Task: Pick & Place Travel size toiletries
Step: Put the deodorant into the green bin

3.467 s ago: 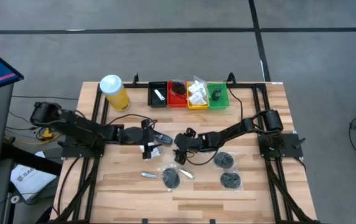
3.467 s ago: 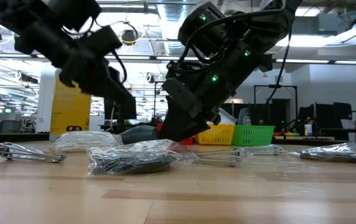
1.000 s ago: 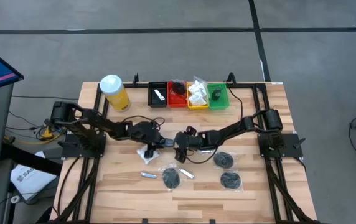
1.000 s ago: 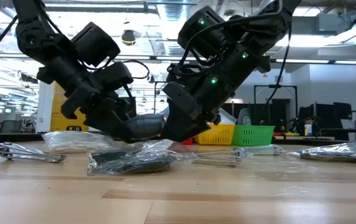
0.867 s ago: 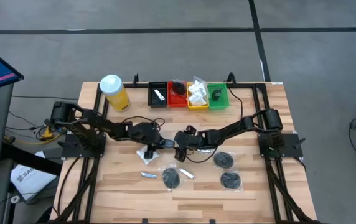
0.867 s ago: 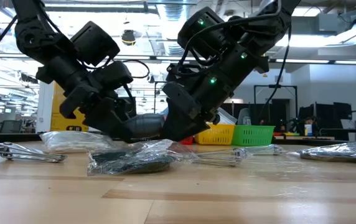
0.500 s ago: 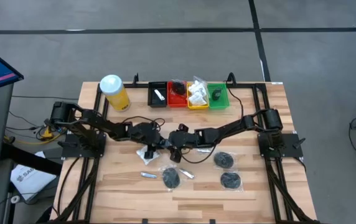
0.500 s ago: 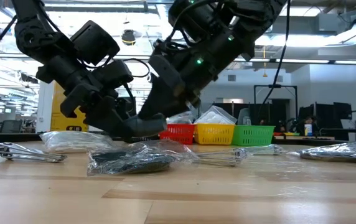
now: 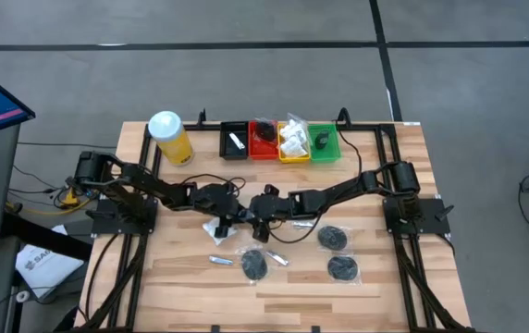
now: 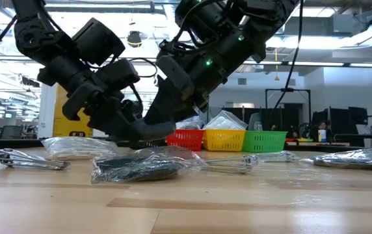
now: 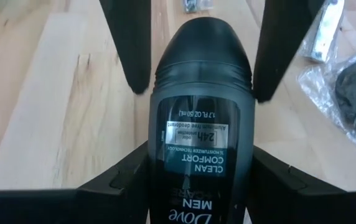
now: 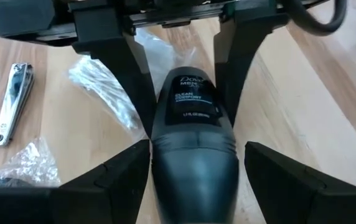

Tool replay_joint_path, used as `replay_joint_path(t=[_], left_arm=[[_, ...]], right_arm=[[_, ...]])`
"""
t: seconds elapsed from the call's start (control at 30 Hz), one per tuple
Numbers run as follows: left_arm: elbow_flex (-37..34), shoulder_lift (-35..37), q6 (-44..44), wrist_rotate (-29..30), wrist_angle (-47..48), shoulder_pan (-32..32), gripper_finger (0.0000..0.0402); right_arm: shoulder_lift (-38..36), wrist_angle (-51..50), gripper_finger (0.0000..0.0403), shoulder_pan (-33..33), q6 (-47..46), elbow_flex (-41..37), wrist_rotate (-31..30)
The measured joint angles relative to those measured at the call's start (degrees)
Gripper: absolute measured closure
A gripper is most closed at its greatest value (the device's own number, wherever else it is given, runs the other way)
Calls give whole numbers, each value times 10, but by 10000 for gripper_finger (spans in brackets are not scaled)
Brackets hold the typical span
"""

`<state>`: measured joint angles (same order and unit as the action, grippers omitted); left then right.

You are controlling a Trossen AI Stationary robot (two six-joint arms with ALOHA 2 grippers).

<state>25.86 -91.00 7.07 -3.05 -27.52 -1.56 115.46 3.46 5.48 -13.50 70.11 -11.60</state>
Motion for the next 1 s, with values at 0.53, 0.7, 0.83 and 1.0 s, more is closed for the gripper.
replay_joint_path(t=[0.53, 0.7, 0.83, 1.0], left_arm=[[32, 0, 4, 4, 8, 19, 214], [33, 0, 5, 5, 9, 19, 214], [33, 0, 5, 5, 9, 19, 214], [33, 0, 4, 5, 11, 19, 214]], right_arm=[[0, -6, 168, -2, 0, 0, 4], [-1, -18, 208, -2, 0, 1, 4], [-1, -20, 208, -2, 0, 1, 4], [-1, -22, 208, -3, -2, 1, 12]])
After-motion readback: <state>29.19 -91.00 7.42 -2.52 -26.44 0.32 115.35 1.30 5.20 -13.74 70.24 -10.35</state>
